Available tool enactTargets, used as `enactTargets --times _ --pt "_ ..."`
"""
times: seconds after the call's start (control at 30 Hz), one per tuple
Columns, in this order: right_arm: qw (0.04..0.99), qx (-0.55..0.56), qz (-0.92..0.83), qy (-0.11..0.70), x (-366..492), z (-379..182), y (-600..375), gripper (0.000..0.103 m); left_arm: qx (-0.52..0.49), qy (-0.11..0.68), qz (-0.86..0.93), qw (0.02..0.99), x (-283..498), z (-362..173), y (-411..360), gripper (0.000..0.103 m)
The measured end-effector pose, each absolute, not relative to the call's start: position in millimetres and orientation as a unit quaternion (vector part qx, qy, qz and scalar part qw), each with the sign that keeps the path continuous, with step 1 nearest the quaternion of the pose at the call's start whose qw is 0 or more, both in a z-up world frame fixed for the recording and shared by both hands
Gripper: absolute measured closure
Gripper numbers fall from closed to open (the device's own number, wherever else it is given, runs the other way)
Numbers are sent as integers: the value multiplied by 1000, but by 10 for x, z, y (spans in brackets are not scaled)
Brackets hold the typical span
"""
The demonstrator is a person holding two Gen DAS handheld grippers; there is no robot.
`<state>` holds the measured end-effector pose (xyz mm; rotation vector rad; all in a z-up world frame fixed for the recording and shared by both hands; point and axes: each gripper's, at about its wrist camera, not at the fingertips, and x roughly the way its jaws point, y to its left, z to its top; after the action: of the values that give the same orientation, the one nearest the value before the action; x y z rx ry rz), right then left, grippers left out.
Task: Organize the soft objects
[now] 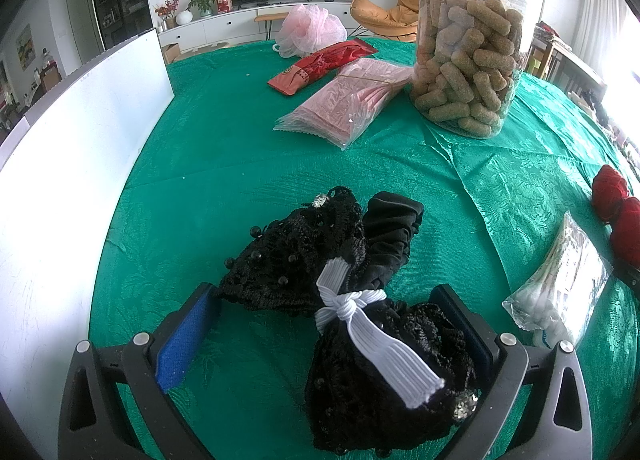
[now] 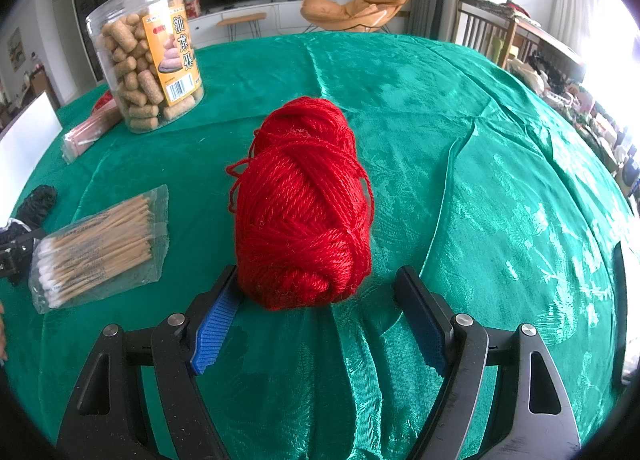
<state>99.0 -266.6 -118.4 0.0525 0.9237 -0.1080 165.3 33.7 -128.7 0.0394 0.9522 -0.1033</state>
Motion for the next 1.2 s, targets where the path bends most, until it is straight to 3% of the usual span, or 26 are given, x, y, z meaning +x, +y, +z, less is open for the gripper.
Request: enactTargets --times 0.23,0.43,0.47,0.53,0.6,0.63,0.9,1.2 --pt "895 67 -18 440 929 -1143 -2767 22 33 507 -78 858 1703 -1249 338 0" --pt "872 155 5 465 1070 -856 -3006 22 51 502 -96 858 1680 -1133 303 4" --pt "870 149 2 471 1193 -785 -2989 22 58 503 -96 857 1687 -1142 279 9" --pt "854 136 5 502 1447 -785 -2925 22 61 505 -108 854 1699 -1161 242 50" --pt "825 118 21 552 1691 -964 -2839 27 61 504 -94 856 1684 -1123 243 62" --pt "817 115 15 565 1734 -1040 -2820 57 55 500 -95 859 1643 -1080 260 65" --pt "843 146 61 514 1309 -449 -2453 57 -94 451 -158 873 1056 -382 703 65" --pt "849 111 272 439 1190 732 -458 56 -93 391 -55 914 669 433 1960 64"
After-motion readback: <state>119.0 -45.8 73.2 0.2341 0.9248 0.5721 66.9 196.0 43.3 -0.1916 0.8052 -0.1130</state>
